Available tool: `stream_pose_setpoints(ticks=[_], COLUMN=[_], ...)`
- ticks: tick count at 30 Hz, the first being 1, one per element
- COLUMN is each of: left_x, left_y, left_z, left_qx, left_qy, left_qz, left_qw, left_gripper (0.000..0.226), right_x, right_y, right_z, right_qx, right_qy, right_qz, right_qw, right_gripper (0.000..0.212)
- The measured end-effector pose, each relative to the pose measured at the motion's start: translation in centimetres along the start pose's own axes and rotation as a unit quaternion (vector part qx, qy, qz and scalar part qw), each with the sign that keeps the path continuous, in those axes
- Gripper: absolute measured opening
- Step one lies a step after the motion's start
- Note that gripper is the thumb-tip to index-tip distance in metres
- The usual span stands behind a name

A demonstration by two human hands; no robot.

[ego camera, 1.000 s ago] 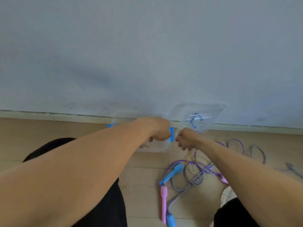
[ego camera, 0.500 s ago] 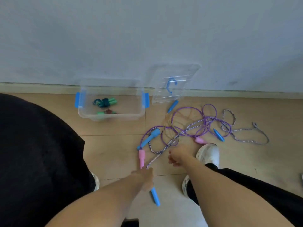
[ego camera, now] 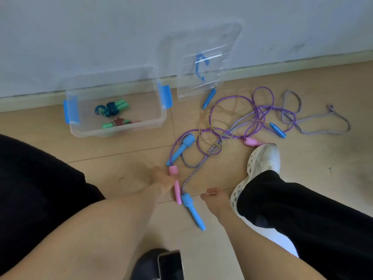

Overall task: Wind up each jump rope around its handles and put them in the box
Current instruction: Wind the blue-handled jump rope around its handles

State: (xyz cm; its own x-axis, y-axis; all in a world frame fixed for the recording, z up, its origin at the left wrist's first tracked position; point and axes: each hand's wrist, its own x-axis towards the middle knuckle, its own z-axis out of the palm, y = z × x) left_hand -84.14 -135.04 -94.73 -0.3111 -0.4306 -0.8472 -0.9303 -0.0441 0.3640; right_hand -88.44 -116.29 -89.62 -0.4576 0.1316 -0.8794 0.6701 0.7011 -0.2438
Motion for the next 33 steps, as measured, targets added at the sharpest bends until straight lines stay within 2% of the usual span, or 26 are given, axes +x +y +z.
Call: stream_pose_setpoints(ticks=[2,5,9,11,14,15,18,19,22,24,28,30,33], left_x=[-0.2,-0.4,-0.1,-0.5,-1.4,-1.7,-2.5,-2.7,-3.5,-3.7,-3.8,-3.7,-3.7], left_y=[0.9,1.5,1.1,0.7,0.7,0.9,2.5,3.5,7.0,8.8,9.5,8.8,8.1], left_z=[1.0,2.1,1.8,1.1,-1.1,-2.0,-4.4,-5.0,-6.4,-7.2,-7.8,-7.3,-5.8], left_qx=[-0.025,-0.006,0.041,0.018,-0.030,-0.019,0.039,0.025,-0.099,-0.151,-0.133,-0.128,-0.116], left_qy=[0.031,0.042,-0.001,-0.035,-0.090,-0.107,-0.162,-0.168,-0.123,-0.085,-0.059,-0.057,-0.066], left_qz=[-0.004,-0.021,-0.015,-0.043,-0.066,-0.041,0.052,0.080,0.128,0.151,0.149,0.125,0.089], left_qw=[0.999,0.999,0.999,0.998,0.993,0.993,0.985,0.982,0.979,0.973,0.978,0.982,0.987], left_gripper=[0.047,0.044,0.024,0.020,0.007,0.005,0.019,0.019,0.017,0.027,0.045,0.034,0.015], right_x=[0.9,2.1,4.2,5.3,6.7,6.9,7.6,7.7,8.4,9.5,12.7,13.7,14.1], right_y=[-0.7,-0.7,-2.2,-4.2,-7.9,-9.1,-12.6,-13.5,-14.1,-13.5,-12.4,-12.3,-11.9], right_z=[0.4,1.8,2.1,1.2,0.0,-0.1,-1.0,-1.5,-3.7,-5.4,-8.6,-9.2,-9.9], right_qx=[0.028,0.057,0.101,0.090,0.065,0.069,0.105,0.105,-0.016,-0.135,-0.310,-0.326,-0.327], right_qy=[0.000,-0.016,-0.027,0.008,0.123,0.143,0.190,0.207,0.263,0.262,0.179,0.169,0.204], right_qz=[-0.012,0.011,0.087,0.072,0.010,-0.007,-0.052,-0.073,-0.154,-0.191,-0.125,-0.125,-0.157], right_qw=[1.000,0.998,0.991,0.993,0.990,0.987,0.975,0.970,0.952,0.936,0.925,0.922,0.909], right_gripper=[0.027,0.033,0.025,0.028,0.029,0.029,0.031,0.034,0.050,0.062,0.063,0.059,0.049])
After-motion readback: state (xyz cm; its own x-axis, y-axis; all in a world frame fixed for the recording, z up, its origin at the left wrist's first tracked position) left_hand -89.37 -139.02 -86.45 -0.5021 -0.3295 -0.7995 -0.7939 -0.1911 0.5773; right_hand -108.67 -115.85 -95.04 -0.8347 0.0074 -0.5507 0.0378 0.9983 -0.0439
